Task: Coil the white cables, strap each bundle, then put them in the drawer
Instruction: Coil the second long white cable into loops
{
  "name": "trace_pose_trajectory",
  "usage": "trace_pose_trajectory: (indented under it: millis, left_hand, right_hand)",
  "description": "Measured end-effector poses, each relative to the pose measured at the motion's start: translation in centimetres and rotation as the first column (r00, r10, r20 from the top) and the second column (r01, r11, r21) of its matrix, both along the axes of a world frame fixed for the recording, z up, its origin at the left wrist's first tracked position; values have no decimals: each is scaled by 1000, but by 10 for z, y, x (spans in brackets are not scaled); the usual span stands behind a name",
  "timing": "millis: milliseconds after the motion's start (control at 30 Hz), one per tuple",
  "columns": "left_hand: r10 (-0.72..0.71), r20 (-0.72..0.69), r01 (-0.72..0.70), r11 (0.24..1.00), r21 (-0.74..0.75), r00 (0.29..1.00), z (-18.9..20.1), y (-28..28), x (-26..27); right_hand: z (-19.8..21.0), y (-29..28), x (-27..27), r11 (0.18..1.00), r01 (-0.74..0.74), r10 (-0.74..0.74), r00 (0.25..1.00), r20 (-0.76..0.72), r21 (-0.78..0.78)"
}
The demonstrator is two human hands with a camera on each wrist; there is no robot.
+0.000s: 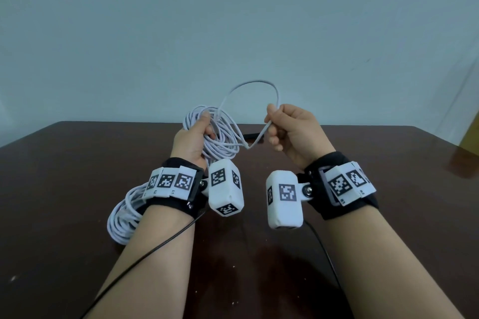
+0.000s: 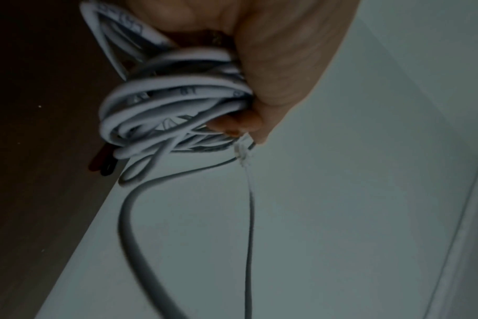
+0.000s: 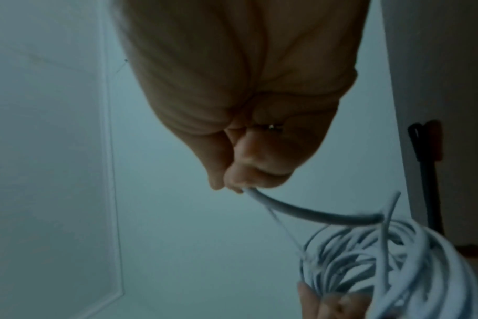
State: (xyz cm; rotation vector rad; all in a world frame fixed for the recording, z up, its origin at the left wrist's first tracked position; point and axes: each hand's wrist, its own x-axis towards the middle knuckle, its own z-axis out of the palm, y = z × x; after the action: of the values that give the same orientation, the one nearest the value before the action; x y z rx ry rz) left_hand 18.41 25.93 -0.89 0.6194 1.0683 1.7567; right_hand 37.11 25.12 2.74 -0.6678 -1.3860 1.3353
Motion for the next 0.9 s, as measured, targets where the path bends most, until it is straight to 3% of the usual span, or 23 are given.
trace_pose_trajectory:
  millis: [200, 500, 700, 900]
  left_hand:
    - [-38, -114, 49, 994, 96, 993, -1, 1, 19]
    - [-177, -305, 240, 953, 185, 936, 3, -7, 33]
    - [-277, -289, 338, 923, 185, 916, 2, -11, 44]
    - [-387, -159, 413, 891, 187, 908, 1, -11, 43]
  right_hand:
    - [-4, -5, -11, 1000, -20, 20, 999, 42, 6]
    - [-10, -5, -15, 999, 1, 4, 990, 141, -37]
    - [-10, 0, -2, 992, 120, -111, 968, 225, -28]
    - [-9, -1, -6, 997, 68, -78, 935, 347, 40]
